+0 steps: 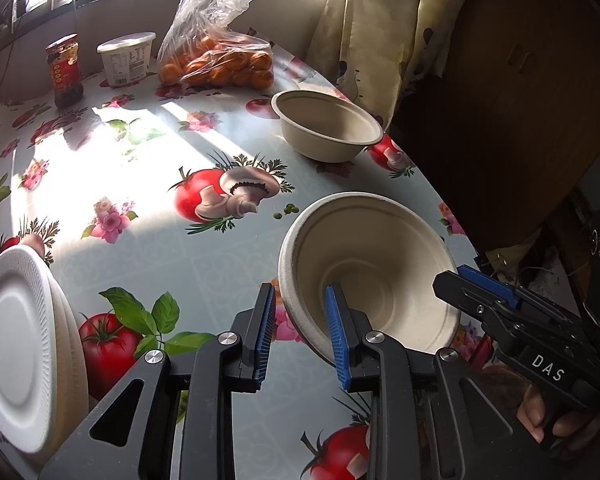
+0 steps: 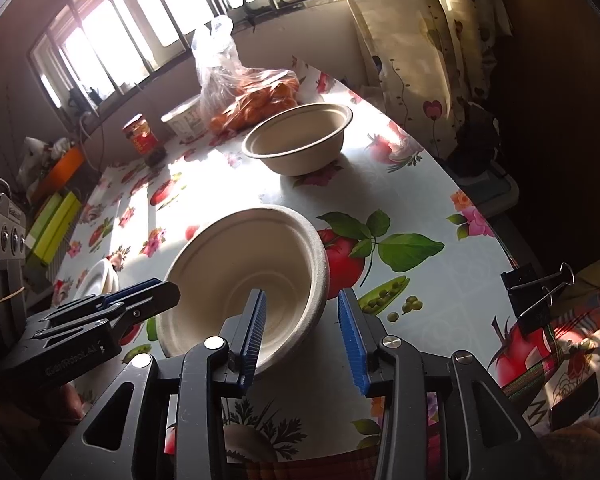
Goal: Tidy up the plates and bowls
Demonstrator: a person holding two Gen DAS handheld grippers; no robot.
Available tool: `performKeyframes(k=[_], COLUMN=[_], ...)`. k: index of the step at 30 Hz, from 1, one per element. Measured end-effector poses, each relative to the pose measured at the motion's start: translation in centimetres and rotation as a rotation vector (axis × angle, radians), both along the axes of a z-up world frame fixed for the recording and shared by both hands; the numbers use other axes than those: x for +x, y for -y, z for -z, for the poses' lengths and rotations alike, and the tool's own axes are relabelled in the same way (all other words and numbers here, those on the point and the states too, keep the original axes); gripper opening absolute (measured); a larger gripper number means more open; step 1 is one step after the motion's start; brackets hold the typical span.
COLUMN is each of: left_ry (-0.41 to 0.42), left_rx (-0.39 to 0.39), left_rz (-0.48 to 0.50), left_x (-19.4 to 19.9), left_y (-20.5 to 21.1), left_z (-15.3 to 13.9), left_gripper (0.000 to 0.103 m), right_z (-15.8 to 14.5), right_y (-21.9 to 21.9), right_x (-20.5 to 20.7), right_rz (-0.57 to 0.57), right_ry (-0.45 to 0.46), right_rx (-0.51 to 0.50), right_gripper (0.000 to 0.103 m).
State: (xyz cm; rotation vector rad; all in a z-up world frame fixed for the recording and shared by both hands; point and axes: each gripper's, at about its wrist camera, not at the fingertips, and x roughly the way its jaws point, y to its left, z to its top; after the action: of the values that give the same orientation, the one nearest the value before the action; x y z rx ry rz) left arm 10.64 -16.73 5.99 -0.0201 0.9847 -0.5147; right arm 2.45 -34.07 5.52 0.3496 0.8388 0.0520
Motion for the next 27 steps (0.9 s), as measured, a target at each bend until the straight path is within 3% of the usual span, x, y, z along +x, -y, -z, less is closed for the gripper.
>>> performKeyframes(k=[2, 14, 27], left_ry=[0.001, 0.031, 0.047], left_rx=[-0.011, -0.014, -0.031], left_rz=[0.003, -0.035, -0.044], left_x=[0.1, 2.9, 8.3], left_y=[-0.1, -1.0, -0.7], left_z=[-0.1, -1.9, -3.8], left_gripper=[0.049, 0.049, 0.049], right_z=[0.0, -1.5, -4.3], right_y=[0.2, 1.6, 6.0], right_x=[0.1, 1.0, 4.0], right_rz=[0.004, 0.029, 0.078], right_ry=[0.002, 0.036, 0.081], right_rx=[0.002, -0.011, -0.032], right_gripper=[0.039, 0.041, 0.042])
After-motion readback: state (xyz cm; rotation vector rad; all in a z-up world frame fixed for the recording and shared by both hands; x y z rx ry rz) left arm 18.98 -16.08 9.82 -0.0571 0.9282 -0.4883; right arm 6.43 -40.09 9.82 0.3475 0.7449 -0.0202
